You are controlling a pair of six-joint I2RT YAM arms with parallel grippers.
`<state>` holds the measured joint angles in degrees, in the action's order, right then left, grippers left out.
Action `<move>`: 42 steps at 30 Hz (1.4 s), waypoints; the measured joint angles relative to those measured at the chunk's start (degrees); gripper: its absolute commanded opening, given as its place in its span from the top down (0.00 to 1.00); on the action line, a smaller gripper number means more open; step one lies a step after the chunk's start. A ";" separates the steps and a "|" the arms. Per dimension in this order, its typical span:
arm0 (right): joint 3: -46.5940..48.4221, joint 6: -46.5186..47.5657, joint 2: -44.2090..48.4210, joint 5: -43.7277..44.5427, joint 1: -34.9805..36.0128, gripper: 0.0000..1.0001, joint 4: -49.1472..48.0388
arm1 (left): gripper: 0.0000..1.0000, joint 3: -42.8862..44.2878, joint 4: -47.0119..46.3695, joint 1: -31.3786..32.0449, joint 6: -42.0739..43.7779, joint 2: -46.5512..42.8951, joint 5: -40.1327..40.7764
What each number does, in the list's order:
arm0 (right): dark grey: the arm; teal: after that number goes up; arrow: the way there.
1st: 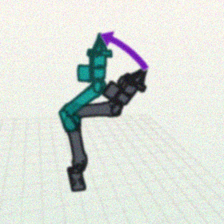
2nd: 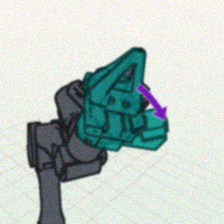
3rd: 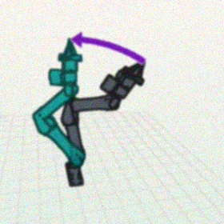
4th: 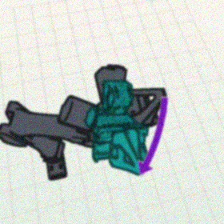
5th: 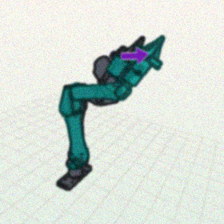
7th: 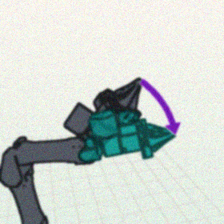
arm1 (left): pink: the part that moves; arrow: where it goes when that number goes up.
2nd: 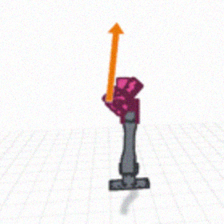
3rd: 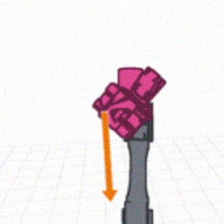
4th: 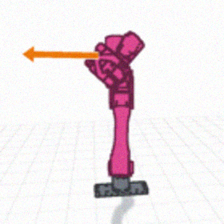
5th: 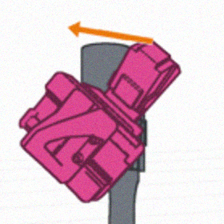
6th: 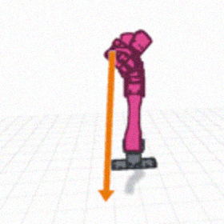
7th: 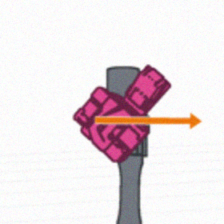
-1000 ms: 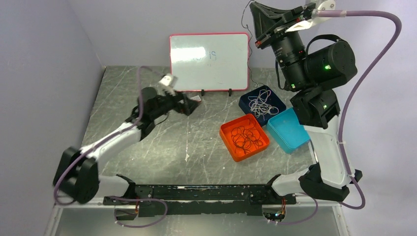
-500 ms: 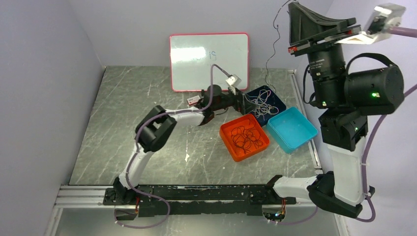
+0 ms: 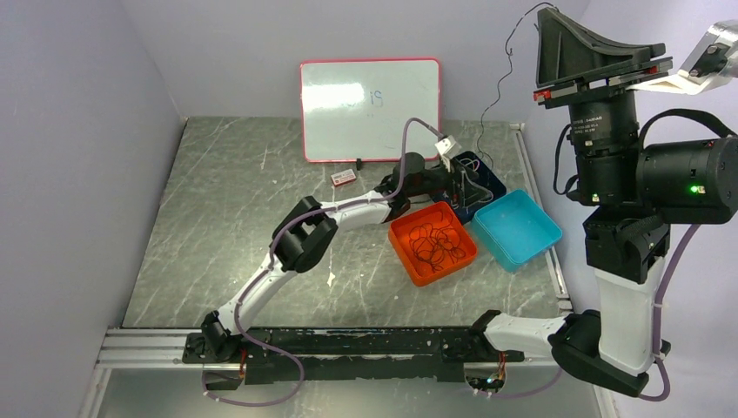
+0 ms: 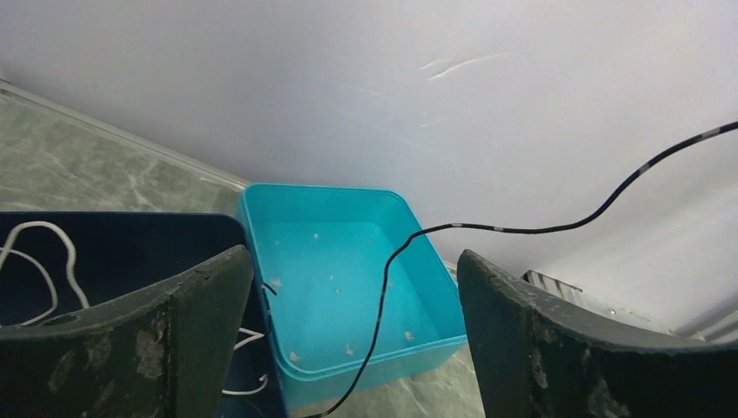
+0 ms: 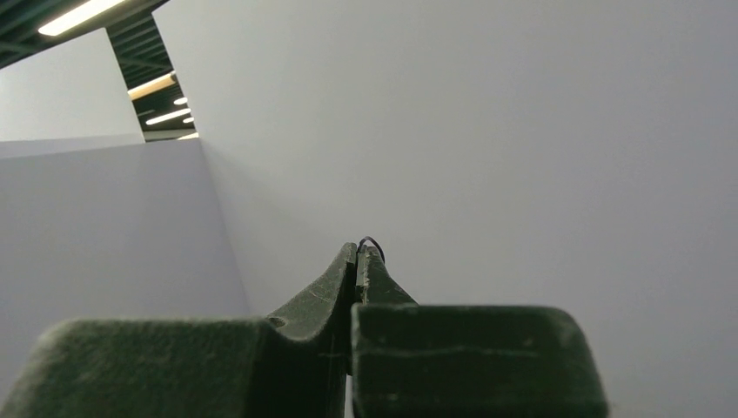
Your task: Untangle the cables
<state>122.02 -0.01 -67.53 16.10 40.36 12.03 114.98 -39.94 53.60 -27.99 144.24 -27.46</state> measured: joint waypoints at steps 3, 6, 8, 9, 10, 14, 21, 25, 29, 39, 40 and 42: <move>-0.57 -0.02 0.24 0.02 0.00 1.00 0.28 | 0.11 0.39 0.02 0.50 -0.13 0.68 -0.52; -1.09 -0.20 0.39 0.02 0.00 1.00 0.50 | 0.22 1.18 0.68 0.90 -0.17 1.62 -0.70; -1.22 -0.37 0.42 0.00 0.00 1.00 0.79 | 0.31 2.97 1.03 1.14 -0.42 2.82 -0.68; -1.22 -0.50 0.44 -0.02 0.00 1.00 0.98 | 0.37 4.07 1.25 1.27 -0.55 3.58 -0.68; -1.25 -0.66 0.44 -0.02 0.00 1.00 1.18 | 0.43 4.74 1.25 1.38 -0.63 4.09 -0.68; -1.79 -1.36 0.81 -0.15 0.00 1.00 1.73 | 0.66 6.16 1.90 1.70 -1.88 5.46 -0.61; -8.31 -2.40 4.70 0.52 0.00 1.00 2.38 | 0.93 6.69 3.91 1.49 -2.45 5.33 0.44; -15.74 -3.04 8.94 3.28 0.00 1.00 2.75 | 0.93 7.48 6.67 0.28 -2.54 4.63 0.44; -22.80 -3.82 13.07 7.91 0.00 1.00 3.80 | 0.93 7.32 9.03 -2.43 -2.91 1.64 -0.26; -30.91 -5.79 15.58 17.81 0.00 1.00 11.74 | 0.93 5.55 9.33 -9.16 -4.42 -10.01 -4.31; -31.21 -5.92 15.23 17.94 0.00 1.00 12.55 | 0.93 5.55 9.33 -9.09 -4.44 -10.51 -4.90; -31.69 -6.21 14.23 17.97 0.00 1.00 14.19 | 0.93 5.55 9.38 -8.70 -4.46 -10.86 -5.81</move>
<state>90.32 -6.22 -53.30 34.06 40.36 26.22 120.53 -30.57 44.91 -32.45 133.38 -33.28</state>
